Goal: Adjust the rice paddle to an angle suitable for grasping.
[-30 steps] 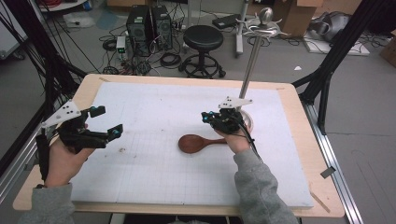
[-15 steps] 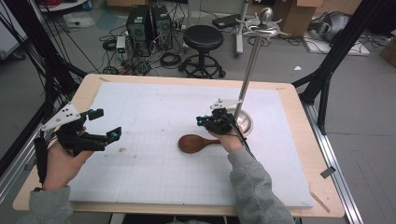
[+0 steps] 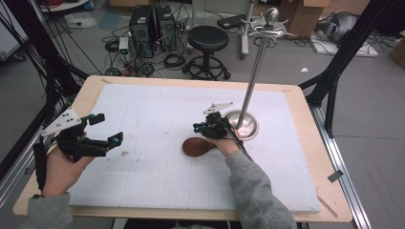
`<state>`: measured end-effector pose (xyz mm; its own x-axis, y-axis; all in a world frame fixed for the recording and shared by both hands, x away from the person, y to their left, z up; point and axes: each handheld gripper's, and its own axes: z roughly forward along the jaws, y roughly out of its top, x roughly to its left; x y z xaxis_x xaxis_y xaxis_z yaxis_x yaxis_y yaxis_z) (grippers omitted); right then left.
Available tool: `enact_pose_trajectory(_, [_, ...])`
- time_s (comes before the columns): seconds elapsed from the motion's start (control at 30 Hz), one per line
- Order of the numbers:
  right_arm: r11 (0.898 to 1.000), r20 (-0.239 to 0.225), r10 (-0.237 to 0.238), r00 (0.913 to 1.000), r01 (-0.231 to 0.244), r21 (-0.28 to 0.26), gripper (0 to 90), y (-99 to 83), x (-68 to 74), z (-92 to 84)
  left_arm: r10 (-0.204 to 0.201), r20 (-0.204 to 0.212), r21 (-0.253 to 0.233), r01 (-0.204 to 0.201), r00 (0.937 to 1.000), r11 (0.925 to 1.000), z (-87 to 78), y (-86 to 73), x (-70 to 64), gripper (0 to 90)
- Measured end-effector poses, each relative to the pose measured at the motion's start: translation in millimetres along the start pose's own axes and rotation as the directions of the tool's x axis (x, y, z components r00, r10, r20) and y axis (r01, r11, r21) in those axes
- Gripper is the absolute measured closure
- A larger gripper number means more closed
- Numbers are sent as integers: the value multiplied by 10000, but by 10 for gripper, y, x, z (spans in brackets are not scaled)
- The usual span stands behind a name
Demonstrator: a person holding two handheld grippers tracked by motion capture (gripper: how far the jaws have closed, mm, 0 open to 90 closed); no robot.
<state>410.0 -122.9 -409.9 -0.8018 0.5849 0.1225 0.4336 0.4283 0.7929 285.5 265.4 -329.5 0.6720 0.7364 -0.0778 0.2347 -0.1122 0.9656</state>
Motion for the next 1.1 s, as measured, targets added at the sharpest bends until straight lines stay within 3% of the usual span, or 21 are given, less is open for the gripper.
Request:
enact_pose_trajectory(0.33, [9983, -71, -333, 9994, 336, 467, 895, -2, 53, 194, -31, -23, 136, 31, 10000, 9999, -31, -42, -6, 17])
enact_pose_trajectory(0.6, [9962, -163, -308, 9994, 320, 808, 895, 19, 71, 308, -44, -134, 135, 45, 9999, 9999, -74, -70, -8, 17])
enact_pose_trajectory(1.1, [9904, -132, -541, 9984, 554, 1270, 895, 23, 111, 444, -22, -239, 216, 27, 9997, 9998, -125, -96, -30, 17])
